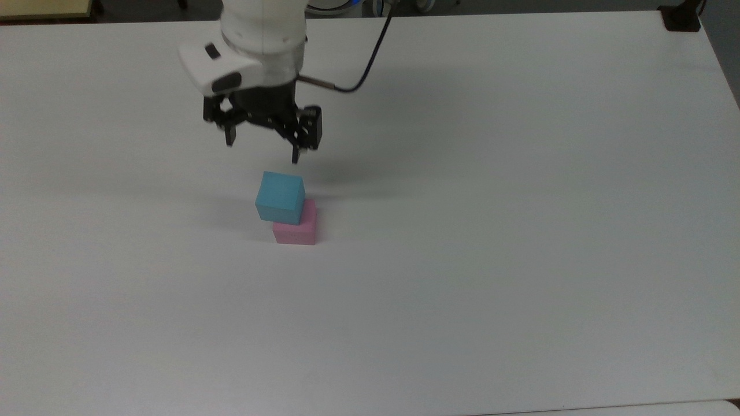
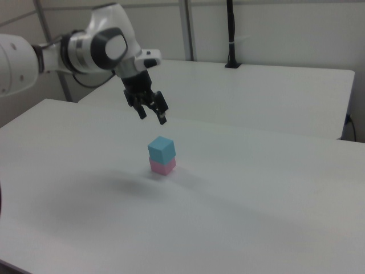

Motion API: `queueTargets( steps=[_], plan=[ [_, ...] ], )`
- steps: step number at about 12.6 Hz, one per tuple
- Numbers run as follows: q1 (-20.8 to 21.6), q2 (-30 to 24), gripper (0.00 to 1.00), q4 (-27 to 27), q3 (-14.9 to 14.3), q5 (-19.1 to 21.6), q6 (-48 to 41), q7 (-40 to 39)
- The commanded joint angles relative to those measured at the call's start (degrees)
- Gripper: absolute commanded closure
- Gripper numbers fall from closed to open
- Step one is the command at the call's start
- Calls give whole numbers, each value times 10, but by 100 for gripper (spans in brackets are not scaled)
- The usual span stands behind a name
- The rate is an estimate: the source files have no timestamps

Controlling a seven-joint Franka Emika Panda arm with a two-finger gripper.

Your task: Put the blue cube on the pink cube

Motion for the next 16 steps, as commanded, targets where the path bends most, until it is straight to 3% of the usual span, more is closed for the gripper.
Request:
queueTargets(
  steps=[1, 3, 6, 9, 13, 16],
  plan=[
    [-4, -86, 0, 16, -9, 70, -214, -38],
    [-3, -119, 0, 14, -9, 72, -268, -51],
    [0, -143, 0, 2, -13, 73, -275, -52],
    [-3, -162, 0, -15, -26, 66, -245, -76],
    [-6, -166, 0, -18, -54, 65, -209, -186],
    [-8, -169, 0, -19, -68, 68, -185, -197]
  ],
)
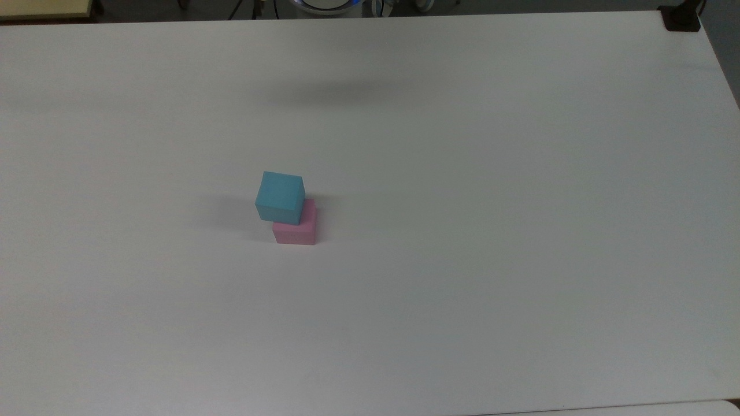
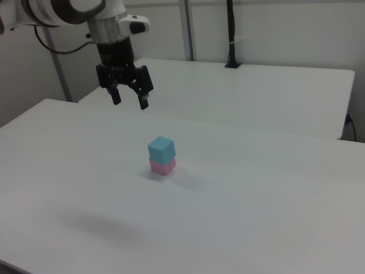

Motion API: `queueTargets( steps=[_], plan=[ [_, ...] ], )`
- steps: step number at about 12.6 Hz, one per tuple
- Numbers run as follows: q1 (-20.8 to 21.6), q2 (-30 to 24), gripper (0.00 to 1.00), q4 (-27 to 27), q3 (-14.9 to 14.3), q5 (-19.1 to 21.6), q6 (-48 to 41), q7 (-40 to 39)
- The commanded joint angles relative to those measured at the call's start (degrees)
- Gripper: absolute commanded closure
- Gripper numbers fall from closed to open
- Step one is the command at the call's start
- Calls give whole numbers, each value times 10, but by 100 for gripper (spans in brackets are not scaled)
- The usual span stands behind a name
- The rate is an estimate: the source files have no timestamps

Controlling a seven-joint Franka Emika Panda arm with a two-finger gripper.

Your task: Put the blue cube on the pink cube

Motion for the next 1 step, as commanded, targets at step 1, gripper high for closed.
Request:
queueTargets(
  steps=[1],
  plan=[
    [3, -21, 0, -27, -10, 6, 41, -16]
  ],
)
